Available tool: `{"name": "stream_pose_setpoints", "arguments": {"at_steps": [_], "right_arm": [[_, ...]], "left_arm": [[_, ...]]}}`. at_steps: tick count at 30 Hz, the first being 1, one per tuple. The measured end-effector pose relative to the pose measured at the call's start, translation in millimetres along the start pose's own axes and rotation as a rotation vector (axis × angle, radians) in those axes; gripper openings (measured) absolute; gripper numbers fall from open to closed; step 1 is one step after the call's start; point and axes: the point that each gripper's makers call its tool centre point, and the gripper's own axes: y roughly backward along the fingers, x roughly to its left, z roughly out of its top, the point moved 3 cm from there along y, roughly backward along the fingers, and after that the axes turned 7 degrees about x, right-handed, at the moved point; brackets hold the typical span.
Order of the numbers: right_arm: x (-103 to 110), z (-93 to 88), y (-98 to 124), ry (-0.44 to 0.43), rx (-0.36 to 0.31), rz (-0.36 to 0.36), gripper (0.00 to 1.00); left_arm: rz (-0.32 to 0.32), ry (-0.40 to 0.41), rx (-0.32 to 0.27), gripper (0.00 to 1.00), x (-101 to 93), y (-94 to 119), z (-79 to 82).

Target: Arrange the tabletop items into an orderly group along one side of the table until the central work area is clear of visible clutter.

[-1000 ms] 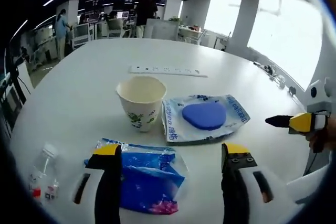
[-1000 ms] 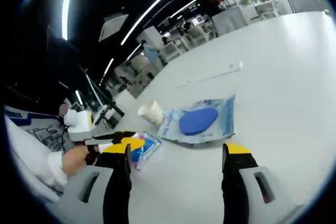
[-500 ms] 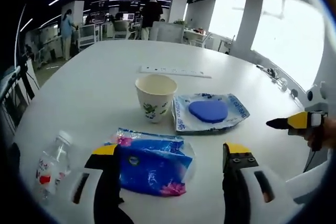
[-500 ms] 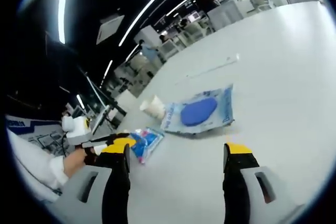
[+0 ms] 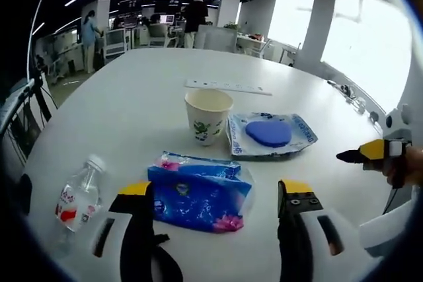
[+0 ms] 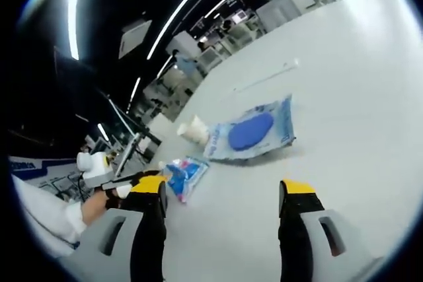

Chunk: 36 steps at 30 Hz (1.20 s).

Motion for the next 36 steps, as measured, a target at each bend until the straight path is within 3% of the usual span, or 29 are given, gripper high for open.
{"name": "stream_pose_setpoints", "arguments": {"at_steps": [15,25,36], "right_arm": [[3,-15.1,2,-0.030,0.017,0.002,0.67],[5,-15.8,3,-0.057,0.007,0.005,0.66],[28,-27.1,-15,-0.017,0.076,0.045,0.65]], "left_arm": [[0.014,-0.008,0.015,0.76,14.1,9,-7.9],[0.016,-0.014,0.016,0.76,20.9,13,-6.6],[0.039,-0.007,0.006,0.72,36.5,23,-7.3]]}}
